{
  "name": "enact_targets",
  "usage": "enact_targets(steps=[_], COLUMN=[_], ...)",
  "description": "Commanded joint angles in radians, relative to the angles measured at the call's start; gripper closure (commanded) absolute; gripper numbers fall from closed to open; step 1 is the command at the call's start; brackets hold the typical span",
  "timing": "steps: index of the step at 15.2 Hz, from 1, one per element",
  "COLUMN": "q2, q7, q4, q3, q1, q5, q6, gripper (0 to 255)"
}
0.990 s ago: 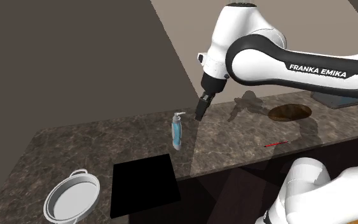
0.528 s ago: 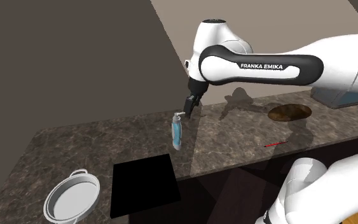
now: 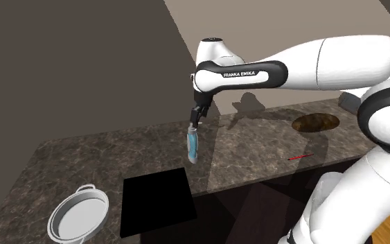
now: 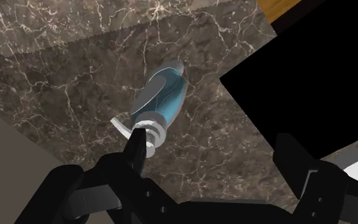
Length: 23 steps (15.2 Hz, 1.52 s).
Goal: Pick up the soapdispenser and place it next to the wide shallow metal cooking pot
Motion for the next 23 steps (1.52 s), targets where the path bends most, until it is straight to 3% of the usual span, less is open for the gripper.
enact_targets(steps=[1, 8, 16, 23], q2=[0.075, 0.345, 0.380, 0.380], q7=[-0.021, -0.098, -0.106, -0.106], q4=[0.049, 0.249, 0.192, 0.193], q3=[-0.013, -0.045, -0.041, -0.041], q1=[-0.004, -0.038, -0.039, -0.039], q5=[0.014, 0.076, 0.087, 0.087], q6=[0.012, 0.031, 0.122, 0.122], gripper=[0, 0, 0, 0])
